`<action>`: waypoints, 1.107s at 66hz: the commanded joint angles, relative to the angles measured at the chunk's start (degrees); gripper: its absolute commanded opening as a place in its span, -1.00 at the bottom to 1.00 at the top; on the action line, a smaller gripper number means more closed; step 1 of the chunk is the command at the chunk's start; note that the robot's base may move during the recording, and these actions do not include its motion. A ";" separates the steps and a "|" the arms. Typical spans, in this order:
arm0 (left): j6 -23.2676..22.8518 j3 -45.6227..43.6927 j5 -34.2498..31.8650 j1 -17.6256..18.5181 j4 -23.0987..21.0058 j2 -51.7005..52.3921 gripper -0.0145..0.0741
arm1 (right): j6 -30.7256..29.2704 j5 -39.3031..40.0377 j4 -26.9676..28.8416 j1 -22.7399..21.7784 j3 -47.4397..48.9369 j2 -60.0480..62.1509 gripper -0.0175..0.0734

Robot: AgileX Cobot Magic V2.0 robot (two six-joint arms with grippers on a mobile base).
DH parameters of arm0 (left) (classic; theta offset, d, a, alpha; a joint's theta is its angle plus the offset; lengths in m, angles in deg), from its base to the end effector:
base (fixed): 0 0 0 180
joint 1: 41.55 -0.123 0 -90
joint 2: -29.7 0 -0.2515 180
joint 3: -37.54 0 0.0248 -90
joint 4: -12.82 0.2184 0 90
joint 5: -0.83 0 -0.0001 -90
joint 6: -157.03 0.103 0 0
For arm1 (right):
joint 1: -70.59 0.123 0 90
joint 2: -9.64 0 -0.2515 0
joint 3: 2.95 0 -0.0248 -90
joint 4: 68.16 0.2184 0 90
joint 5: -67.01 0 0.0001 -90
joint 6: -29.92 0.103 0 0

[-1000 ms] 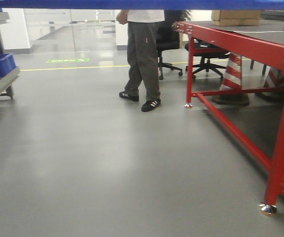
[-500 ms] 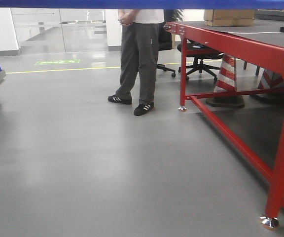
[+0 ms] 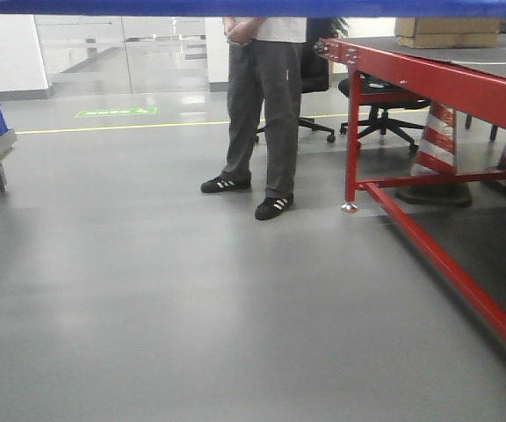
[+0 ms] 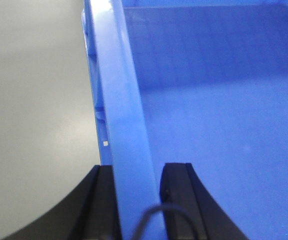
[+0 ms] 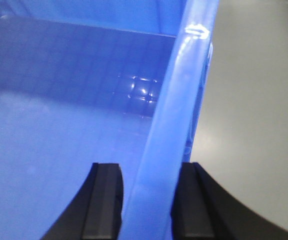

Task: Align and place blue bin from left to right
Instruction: 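Drive across the floor carrying the blue bin in both grippers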

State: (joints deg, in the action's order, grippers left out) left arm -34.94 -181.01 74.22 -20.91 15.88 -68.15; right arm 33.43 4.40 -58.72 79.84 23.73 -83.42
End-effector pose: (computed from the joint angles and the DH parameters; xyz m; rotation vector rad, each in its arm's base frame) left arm 0.2686 -0.0955 0.4352 0.1674 2.3186 -0.2213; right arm 0.2770 0.0603 0.4206 -0.1062 2.2548 0.3248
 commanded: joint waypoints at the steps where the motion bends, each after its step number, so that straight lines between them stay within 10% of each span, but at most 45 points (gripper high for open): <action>1: 1.01 -1.32 -3.42 0.42 -1.23 1.77 -0.92 | -0.22 5.18 -2.24 -0.43 0.59 0.84 -0.77; 73: 1.01 -1.32 -3.42 0.42 -1.12 1.77 -0.92 | -0.22 5.18 -2.24 -0.43 0.59 0.84 -0.77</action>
State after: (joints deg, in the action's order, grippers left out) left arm -34.94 -181.01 74.22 -20.91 15.88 -68.15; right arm 33.32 4.52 -58.72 79.84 23.73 -83.42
